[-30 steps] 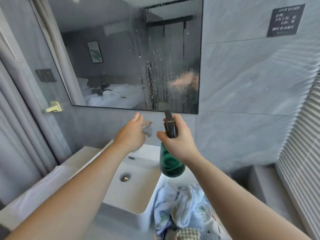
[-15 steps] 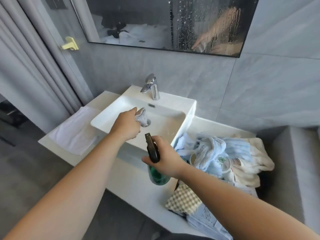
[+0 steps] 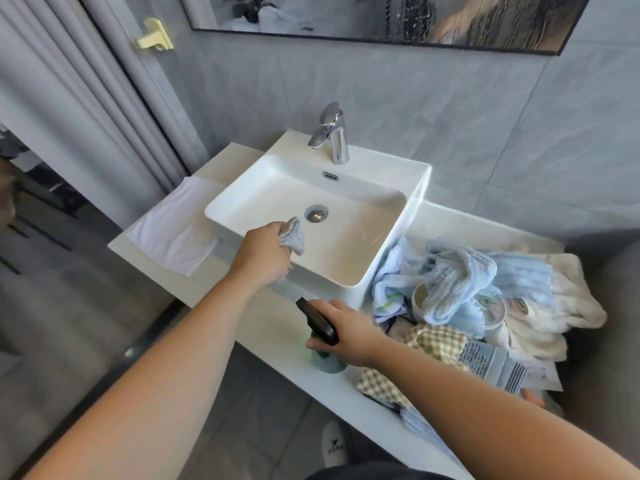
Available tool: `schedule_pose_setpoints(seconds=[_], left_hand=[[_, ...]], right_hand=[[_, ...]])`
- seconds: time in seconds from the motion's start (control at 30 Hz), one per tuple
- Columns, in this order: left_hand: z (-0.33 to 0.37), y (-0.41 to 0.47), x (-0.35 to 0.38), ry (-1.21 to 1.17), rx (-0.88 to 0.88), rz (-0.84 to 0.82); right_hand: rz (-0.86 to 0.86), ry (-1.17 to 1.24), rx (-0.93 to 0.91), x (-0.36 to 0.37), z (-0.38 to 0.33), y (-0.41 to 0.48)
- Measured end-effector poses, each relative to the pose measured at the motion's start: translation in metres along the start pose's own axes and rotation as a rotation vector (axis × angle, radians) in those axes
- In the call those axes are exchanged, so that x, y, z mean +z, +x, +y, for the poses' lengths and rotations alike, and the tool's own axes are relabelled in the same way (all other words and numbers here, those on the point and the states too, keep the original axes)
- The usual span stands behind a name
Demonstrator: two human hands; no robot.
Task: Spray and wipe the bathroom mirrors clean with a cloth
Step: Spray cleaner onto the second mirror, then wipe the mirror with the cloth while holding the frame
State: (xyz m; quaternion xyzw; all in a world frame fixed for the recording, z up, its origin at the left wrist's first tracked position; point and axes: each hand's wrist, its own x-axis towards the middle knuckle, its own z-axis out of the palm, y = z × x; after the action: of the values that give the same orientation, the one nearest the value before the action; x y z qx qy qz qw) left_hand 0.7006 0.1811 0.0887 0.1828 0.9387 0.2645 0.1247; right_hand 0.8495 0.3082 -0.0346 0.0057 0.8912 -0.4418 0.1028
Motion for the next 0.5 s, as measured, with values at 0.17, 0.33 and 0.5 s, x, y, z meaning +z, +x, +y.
schedule_pose_setpoints(seconds=[0.17, 0.33, 0.5], left_hand=[[0.019, 0.014, 0.002, -0.079, -0.079, 0.058], [0.055, 0.043, 0.011, -0.551, -0.256, -0.122], [0.125, 0.082, 0.035, -0.88, -0.347, -0.16]], right_hand=[[-0.094, -0.127, 0.084, -0.009, 0.001, -0.004], [-0.25, -0.292, 0.2, -0.078, -0.004, -0.022], [0.26, -0.388, 0.342, -0.19, 0.002, -0.031]])
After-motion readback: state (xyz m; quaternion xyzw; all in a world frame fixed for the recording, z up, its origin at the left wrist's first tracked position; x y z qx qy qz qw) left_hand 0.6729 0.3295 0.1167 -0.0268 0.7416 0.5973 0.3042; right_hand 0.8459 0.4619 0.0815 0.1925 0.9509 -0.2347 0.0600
